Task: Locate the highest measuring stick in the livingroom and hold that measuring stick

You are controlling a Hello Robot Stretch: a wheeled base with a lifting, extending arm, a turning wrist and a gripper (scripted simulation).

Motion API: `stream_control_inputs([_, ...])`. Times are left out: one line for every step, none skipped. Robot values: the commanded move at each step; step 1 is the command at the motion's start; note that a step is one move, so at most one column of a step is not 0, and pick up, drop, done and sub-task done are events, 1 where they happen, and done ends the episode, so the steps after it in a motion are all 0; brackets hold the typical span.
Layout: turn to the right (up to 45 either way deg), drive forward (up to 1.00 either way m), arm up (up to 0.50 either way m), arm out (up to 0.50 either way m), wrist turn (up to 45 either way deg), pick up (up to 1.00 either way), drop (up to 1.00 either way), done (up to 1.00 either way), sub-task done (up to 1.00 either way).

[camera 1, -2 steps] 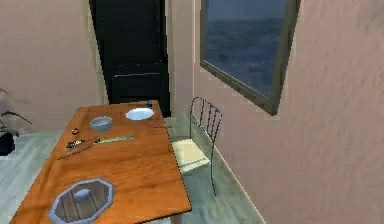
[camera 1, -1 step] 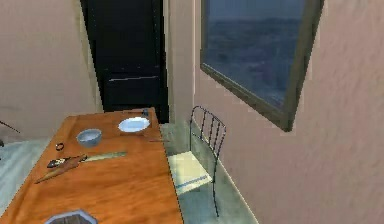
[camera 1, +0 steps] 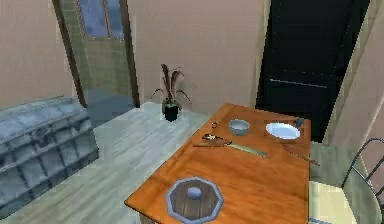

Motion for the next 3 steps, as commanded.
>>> stream_control_inputs([-45.0,0.0,0.0,0.0,0.0,0.0,0.0,0.0,0.0])
stream_control_inputs([-24.0,0.0,0.0,0.0,0.0,0.0,0.0,0.0,0.0])
stream_control_inputs([-3.0,0.0,0.0,0.0,0.0,0.0,0.0,0.0,0.0])
